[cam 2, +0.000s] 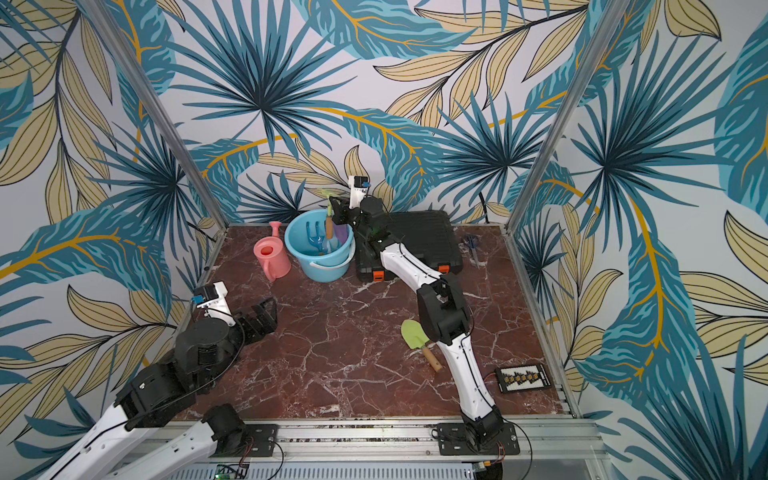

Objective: Organize the gardening tools
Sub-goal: Place the gardening tool in the container.

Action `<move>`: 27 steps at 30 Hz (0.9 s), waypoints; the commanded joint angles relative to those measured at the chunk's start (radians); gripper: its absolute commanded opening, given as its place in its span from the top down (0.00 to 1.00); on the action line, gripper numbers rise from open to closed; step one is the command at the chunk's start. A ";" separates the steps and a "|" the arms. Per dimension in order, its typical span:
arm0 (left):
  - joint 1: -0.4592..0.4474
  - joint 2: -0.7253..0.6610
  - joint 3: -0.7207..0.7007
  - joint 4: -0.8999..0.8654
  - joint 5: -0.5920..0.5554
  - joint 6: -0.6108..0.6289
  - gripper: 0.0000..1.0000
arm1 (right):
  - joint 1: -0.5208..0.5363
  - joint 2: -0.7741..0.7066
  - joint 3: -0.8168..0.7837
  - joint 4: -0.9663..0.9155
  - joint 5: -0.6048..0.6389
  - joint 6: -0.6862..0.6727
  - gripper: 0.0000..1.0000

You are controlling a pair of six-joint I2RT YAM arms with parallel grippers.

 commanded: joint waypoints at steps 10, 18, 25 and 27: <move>0.006 -0.017 -0.028 -0.017 -0.031 0.027 0.00 | 0.029 0.000 0.014 -0.063 -0.006 -0.017 0.57; 0.007 0.043 -0.025 0.066 -0.048 0.094 0.00 | 0.005 -0.185 -0.130 -0.083 0.004 -0.045 0.47; 0.031 0.171 -0.003 0.188 -0.029 0.158 0.00 | -0.027 -0.441 -0.368 -0.143 0.030 -0.099 0.34; 0.047 0.225 0.011 0.231 -0.002 0.171 0.00 | -0.037 -0.519 -0.453 -0.175 0.044 -0.121 0.25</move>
